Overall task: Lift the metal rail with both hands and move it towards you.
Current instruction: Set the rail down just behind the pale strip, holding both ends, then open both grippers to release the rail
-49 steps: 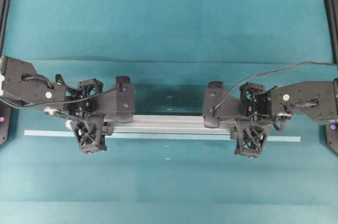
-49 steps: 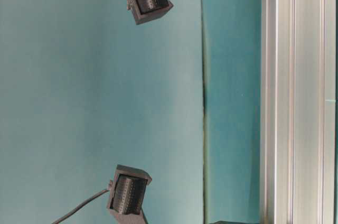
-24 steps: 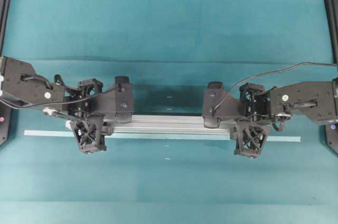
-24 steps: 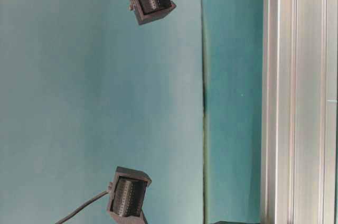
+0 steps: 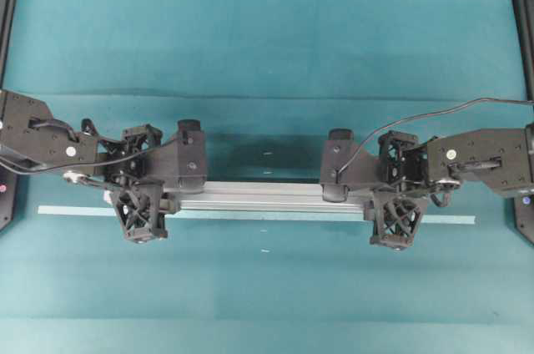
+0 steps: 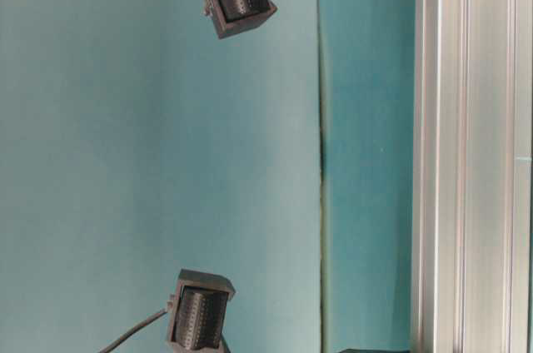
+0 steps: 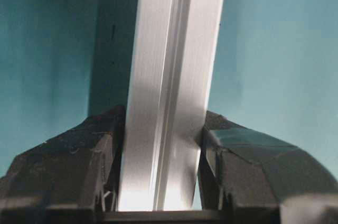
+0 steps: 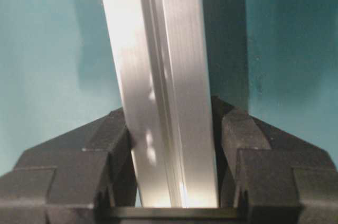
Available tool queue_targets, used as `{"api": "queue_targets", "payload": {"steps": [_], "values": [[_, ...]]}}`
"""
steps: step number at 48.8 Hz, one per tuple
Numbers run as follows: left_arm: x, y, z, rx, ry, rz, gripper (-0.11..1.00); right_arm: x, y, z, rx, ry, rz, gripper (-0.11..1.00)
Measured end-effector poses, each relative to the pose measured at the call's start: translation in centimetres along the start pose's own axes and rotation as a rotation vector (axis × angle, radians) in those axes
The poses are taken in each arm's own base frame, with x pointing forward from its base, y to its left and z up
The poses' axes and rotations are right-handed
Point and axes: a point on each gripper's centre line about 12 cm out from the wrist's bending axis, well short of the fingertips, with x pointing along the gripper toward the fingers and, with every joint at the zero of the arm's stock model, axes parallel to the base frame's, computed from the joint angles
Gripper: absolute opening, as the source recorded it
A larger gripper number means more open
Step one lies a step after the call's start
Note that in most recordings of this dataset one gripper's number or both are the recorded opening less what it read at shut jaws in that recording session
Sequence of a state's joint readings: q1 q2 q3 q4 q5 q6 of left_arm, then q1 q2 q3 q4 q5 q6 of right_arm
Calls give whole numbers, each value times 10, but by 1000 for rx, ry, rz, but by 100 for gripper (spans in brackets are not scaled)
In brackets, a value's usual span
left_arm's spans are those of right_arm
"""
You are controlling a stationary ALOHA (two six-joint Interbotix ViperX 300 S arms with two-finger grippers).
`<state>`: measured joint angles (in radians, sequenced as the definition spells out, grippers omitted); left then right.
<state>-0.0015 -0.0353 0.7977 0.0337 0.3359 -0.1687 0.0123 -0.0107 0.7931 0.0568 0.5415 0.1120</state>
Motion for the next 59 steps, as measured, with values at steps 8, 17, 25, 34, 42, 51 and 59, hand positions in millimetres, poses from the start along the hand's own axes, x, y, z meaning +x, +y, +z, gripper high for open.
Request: {"api": "queue_targets", "payload": {"steps": [8,17,25,34,42,51,59], "values": [[0,0,0,1,0,-1,31,0,0,0,9,2,0,53],[1,0,0,-26,0,-1,51,0,0,-1,34,13,8,89],[2,2,-2,-57,13,4,85,0,4,-2,38,15,19,90],[2,2,-2,-50,18,5,90,-1,6,0,44,10,26,93],[1,2,-2,-47,18,4,93,-1,6,0,47,8,26,99],[-10,2,-2,-20,31,8,94,-8,6,3,49,-18,30,99],[-34,2,1,50,10,6,94,-31,0,12,68,-97,37,99]]}}
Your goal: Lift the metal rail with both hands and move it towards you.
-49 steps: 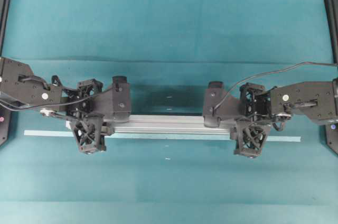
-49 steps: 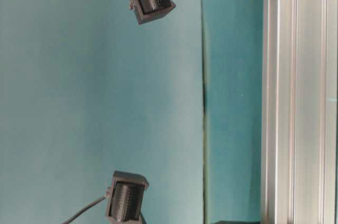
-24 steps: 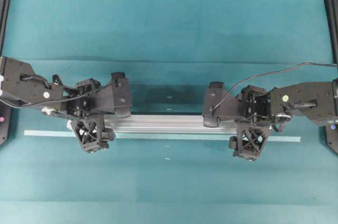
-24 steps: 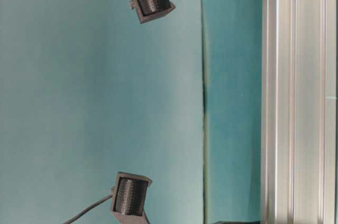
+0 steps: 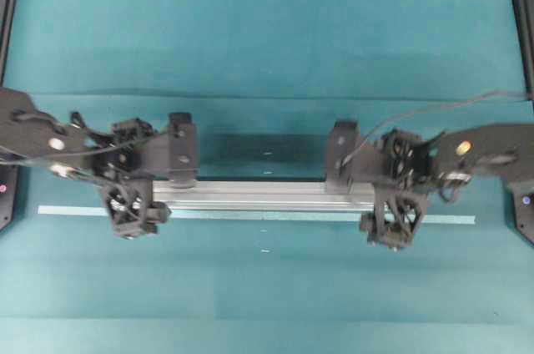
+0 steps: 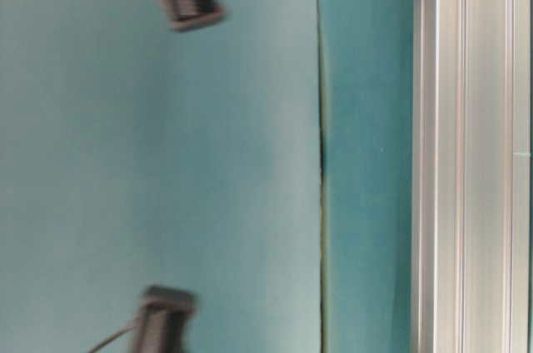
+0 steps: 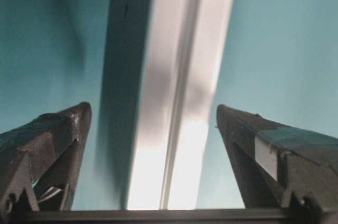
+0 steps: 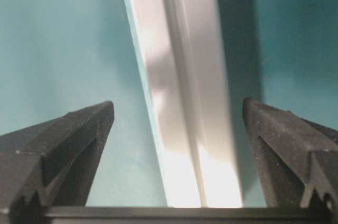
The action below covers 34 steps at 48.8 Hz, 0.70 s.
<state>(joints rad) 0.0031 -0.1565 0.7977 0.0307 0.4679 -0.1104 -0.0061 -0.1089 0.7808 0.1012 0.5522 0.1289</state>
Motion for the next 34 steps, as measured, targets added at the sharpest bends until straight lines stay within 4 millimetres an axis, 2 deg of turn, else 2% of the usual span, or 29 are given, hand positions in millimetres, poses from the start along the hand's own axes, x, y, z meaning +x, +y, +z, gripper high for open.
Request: {"api": "queue_targets", "payload": {"steps": [9,14,25,34], "values": [[-38,0,12,32,-121,-8,94,-33,-8,11,14,-113,2,99],[-62,0,16,32,-199,-12,94,-57,-9,16,-3,-199,-1,99],[-103,1,10,30,-331,-20,94,-103,-16,17,-13,-361,-8,99],[-132,2,6,29,-447,-28,94,-131,-17,10,-31,-519,2,99]]}}
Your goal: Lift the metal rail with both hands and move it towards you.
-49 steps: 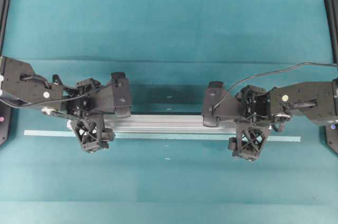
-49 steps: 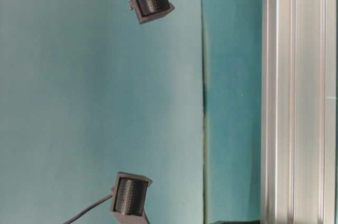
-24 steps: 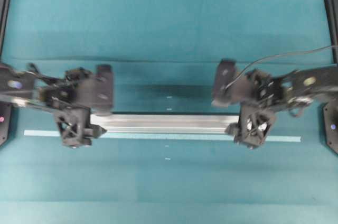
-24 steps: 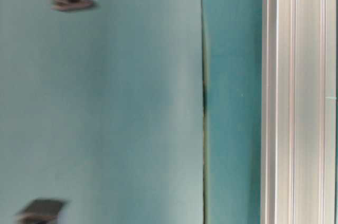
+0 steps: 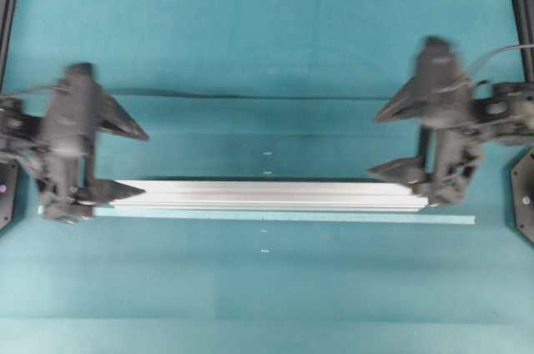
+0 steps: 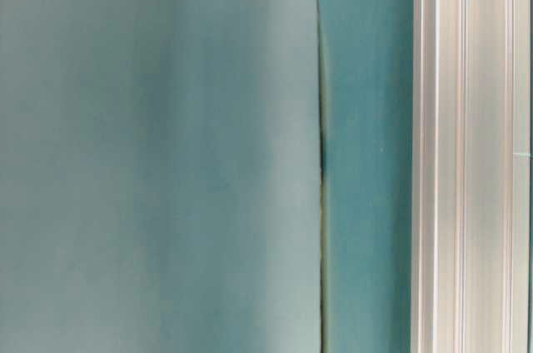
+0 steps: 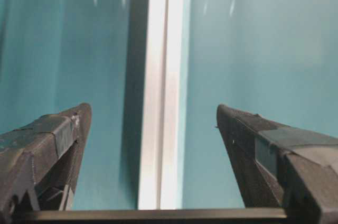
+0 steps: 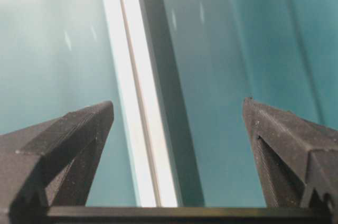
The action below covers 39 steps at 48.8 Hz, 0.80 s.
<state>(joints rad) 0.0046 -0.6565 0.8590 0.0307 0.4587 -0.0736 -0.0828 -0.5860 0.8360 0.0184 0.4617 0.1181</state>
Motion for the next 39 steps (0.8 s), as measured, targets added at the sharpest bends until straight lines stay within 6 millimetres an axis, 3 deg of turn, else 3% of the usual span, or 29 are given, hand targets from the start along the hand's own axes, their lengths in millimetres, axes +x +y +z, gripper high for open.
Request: {"api": "queue_targets", "payload": {"steps": [16,27,39], "values": [[-38,-1,21,-3,-219,-13,94,-54,2,13,-2,-323,40,99],[-57,-1,26,-7,-309,-20,93,-85,2,12,-5,-428,54,99],[-75,-1,28,-9,-372,-22,92,-98,1,4,0,-472,61,99]]}}
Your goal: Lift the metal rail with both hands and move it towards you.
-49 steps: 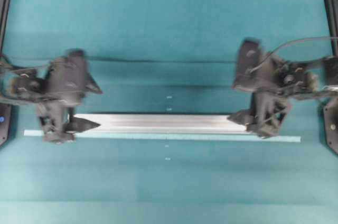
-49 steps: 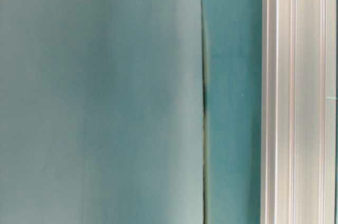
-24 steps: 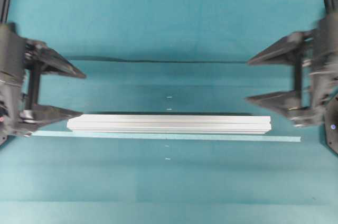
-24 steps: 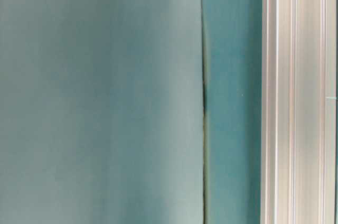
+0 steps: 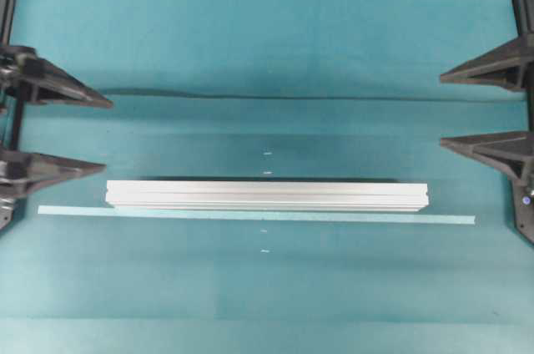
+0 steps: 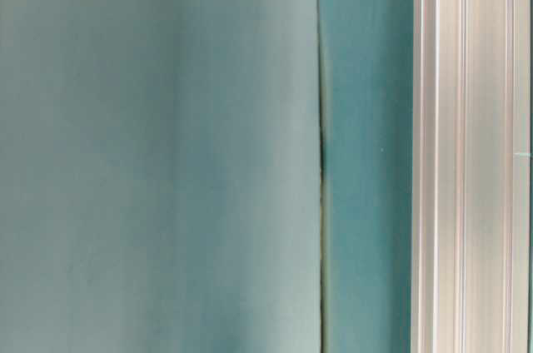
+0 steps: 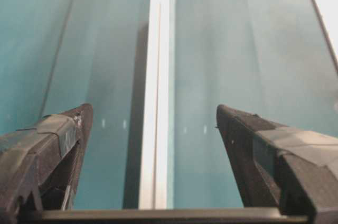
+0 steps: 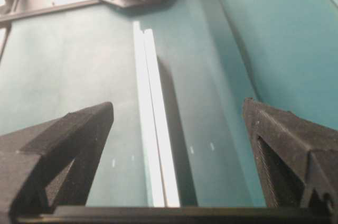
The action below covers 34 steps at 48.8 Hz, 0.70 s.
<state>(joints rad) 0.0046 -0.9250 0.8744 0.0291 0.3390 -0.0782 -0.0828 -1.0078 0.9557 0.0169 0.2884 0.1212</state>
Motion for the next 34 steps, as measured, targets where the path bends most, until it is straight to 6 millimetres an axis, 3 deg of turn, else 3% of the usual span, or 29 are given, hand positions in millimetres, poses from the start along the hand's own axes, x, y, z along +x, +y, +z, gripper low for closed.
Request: {"api": "queue_targets", "payload": {"steps": [34], "values": [[-2,0,-6,-6,6,0,92,-15,-4,-8,4,-42,-12,99]]}}
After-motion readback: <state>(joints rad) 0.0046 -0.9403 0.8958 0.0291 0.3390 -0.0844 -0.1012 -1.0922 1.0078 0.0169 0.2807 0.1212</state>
